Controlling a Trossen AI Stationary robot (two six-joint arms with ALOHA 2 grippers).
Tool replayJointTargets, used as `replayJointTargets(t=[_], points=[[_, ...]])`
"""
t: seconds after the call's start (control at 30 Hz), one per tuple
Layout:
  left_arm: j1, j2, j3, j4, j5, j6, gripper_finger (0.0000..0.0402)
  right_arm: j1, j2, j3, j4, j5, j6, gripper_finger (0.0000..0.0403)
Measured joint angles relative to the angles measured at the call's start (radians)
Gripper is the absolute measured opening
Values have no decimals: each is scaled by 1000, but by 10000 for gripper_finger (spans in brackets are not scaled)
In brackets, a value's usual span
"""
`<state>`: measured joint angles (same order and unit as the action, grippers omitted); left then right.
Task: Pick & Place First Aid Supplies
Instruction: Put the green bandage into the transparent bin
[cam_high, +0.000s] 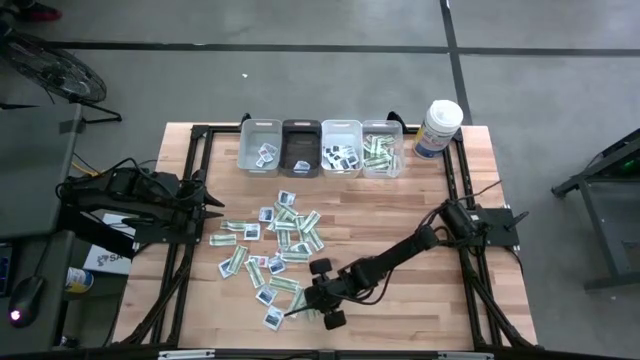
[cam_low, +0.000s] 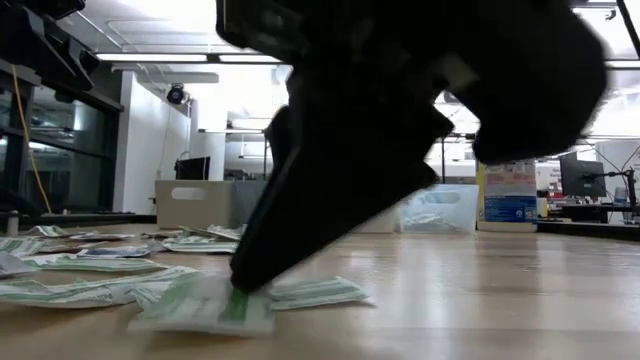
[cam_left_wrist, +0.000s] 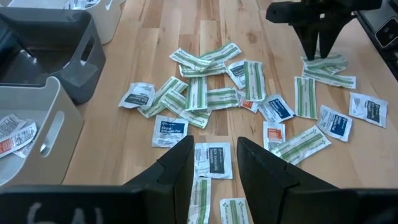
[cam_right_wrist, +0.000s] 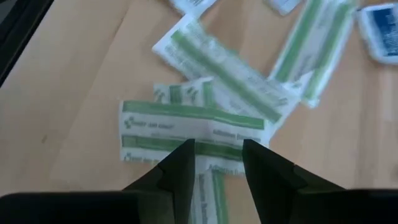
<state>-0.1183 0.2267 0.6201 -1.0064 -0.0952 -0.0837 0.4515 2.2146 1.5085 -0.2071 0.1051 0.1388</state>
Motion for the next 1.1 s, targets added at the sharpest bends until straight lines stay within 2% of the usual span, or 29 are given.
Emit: replayJointTargets(t=[0.33, 0.77, 1.1], points=[[0, 0, 0, 1, 1, 0, 119, -30, 5, 0, 7, -9, 139, 115], [0, 0, 0, 1, 1, 0, 119, -34, 5, 0, 7, -45, 152, 9], [0, 0, 0, 1, 2, -4, 119, -33, -40, -1, 10, -48, 150, 2]])
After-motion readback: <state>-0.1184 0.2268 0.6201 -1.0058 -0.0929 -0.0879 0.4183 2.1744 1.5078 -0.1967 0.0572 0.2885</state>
